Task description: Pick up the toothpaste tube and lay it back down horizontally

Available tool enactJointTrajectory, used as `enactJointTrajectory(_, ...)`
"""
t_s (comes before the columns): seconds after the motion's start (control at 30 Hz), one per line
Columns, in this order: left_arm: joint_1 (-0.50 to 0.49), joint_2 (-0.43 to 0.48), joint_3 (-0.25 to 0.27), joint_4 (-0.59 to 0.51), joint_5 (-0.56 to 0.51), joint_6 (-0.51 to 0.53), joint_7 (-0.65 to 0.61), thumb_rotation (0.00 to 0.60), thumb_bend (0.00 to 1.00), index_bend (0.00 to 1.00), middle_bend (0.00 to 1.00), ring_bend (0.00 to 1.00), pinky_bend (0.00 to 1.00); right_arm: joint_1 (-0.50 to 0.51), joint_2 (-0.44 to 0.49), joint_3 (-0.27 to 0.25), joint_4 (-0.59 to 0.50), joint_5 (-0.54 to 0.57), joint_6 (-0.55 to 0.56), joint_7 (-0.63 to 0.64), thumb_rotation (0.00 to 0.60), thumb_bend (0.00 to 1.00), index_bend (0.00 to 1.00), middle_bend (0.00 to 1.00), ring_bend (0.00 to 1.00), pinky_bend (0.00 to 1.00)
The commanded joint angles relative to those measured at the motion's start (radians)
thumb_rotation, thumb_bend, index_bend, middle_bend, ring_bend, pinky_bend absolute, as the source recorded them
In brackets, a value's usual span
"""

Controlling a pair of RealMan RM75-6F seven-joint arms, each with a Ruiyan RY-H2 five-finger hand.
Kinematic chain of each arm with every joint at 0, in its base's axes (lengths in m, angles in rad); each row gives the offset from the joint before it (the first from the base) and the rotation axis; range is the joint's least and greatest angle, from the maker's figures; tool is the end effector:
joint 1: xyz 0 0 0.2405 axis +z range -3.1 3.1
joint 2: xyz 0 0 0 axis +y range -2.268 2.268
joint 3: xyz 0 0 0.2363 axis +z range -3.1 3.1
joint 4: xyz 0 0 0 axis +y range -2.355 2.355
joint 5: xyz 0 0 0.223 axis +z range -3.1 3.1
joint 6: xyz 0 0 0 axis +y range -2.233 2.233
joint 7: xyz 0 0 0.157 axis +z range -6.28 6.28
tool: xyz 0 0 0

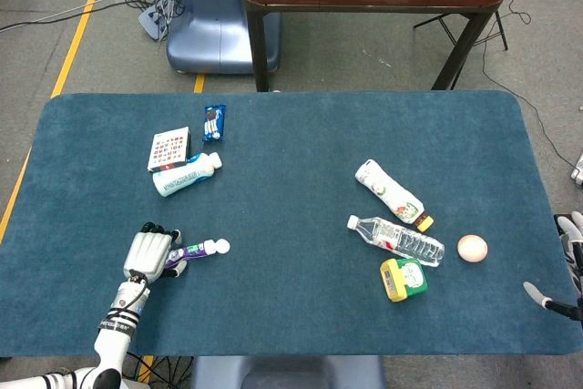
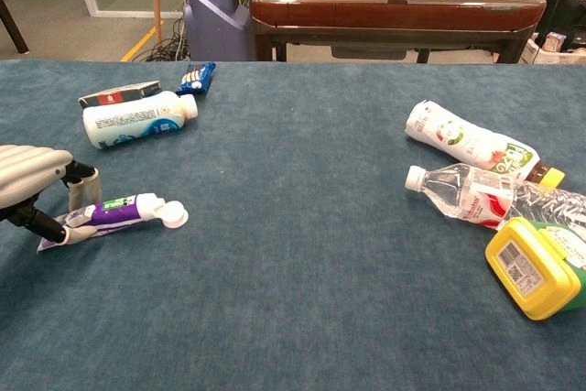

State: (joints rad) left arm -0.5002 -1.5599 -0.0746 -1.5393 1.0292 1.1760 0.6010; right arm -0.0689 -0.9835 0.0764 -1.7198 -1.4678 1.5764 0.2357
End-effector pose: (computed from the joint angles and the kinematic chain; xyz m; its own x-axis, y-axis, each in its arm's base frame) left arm -0.2138 0.2819 -0.0269 0.5527 0.2743 0.7869 0.8324 -0.1371 -0.5369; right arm -0.3098 -0.1517 0.1876 0.2065 0.0861 0.9747 -0.9714 0.1370 0.1937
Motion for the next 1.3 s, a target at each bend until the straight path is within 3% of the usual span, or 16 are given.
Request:
enactJointTrajectory(0.03,0.0,-0.001,0.0,0.004,0.0,-0.004,-0.002,0.478,0.25,0.4,0.48,0.27,0.16,0.0,0.0,0.0,-0.001,0.0,0.0,-0.001,0.6,0.0,0.0,0.0,0.0,0.0)
enactJointTrajectory(0.37,0.003,-0.014,-0.001,0.031,0.012,-0.01,-0.026,0.535,0.26,0.43,0.52,0.3,0.16,0.0,0.002,0.001,-0.007,0.004,0.0,-0.008,0.6,0.0,0.0,0.0,0.0,0.0)
enactJointTrajectory(0.63,0.007,-0.015,-0.001,0.054,0.043,-0.024,-0.082,0.6,0.38,0.47,0.57,0.34,0.17,-0.001,0.004,-0.002,-0.014,-0.002,0.001,-0.007,0.6,0.0,0.0,0.0,0.0,0.0)
enactJointTrajectory(0.73,0.01,-0.01,0.001,0.071,0.097,-0.026,-0.158,0.6,0.44,0.51,0.61,0.37,0.19,0.0,0.008,-0.004,-0.018,-0.008,0.0,-0.008,0.6,0.0,0.0,0.0,0.0,0.0)
enactJointTrajectory(1.0,0.002,0.052,0.013,0.077,0.28,-0.043,-0.42,0.6,0.47,0.57,0.67,0.42,0.21,0.029,0.026,0.001,-0.055,-0.057,-0.009,-0.041,0.6,0.0,0.0,0.0,0.0,0.0)
enactJointTrajectory(1.3,-0.048,0.146,0.017,-0.006,0.489,-0.021,-0.634,0.6,0.49,0.58,0.69,0.43,0.25,0.153,0.091,0.028,-0.205,-0.167,-0.116,-0.124,0.6,0.0,0.0,0.0,0.0,0.0)
